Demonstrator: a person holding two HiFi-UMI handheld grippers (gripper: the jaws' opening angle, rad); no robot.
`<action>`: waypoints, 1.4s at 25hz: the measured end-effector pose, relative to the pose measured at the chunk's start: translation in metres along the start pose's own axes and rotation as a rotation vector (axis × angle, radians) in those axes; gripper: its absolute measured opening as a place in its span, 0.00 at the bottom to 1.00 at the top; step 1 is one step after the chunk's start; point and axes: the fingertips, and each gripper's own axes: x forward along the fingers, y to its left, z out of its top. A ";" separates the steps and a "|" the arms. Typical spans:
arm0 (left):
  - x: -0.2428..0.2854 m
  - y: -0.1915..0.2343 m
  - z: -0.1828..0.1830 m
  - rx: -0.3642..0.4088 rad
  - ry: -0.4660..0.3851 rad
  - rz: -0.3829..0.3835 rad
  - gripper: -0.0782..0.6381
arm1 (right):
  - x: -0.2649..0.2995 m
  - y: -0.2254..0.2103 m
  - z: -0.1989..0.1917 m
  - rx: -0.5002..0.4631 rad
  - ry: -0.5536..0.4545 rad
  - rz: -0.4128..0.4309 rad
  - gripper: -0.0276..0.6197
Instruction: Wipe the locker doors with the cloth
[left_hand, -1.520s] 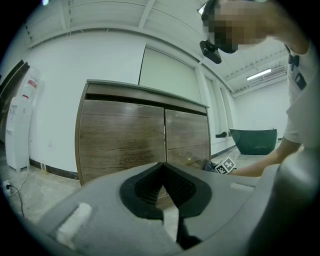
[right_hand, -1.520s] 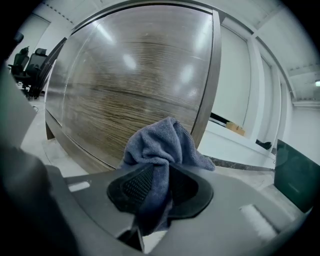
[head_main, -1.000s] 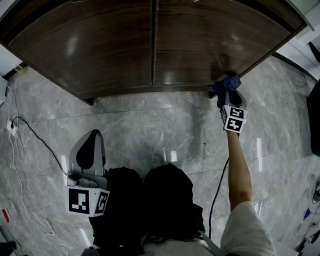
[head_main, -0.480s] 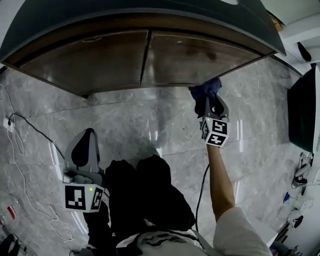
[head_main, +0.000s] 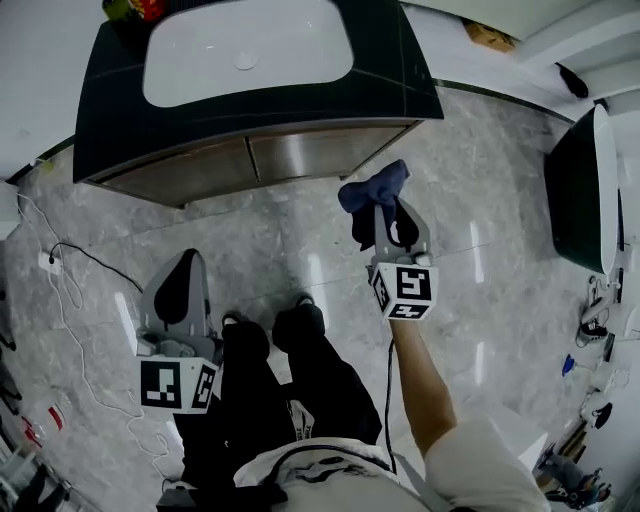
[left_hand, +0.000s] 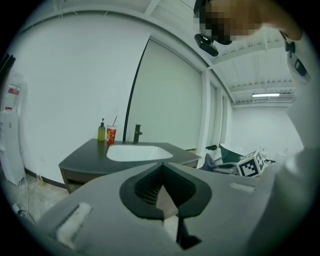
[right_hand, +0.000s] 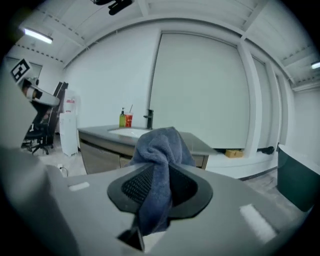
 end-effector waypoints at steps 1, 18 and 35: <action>-0.006 -0.011 0.021 0.003 -0.003 -0.004 0.11 | -0.016 0.000 0.024 0.011 -0.012 0.008 0.19; -0.160 -0.124 0.203 0.072 -0.128 -0.008 0.11 | -0.261 0.062 0.256 0.118 -0.197 0.142 0.18; -0.290 -0.165 0.227 0.107 -0.170 0.044 0.11 | -0.391 0.110 0.294 0.104 -0.214 0.222 0.17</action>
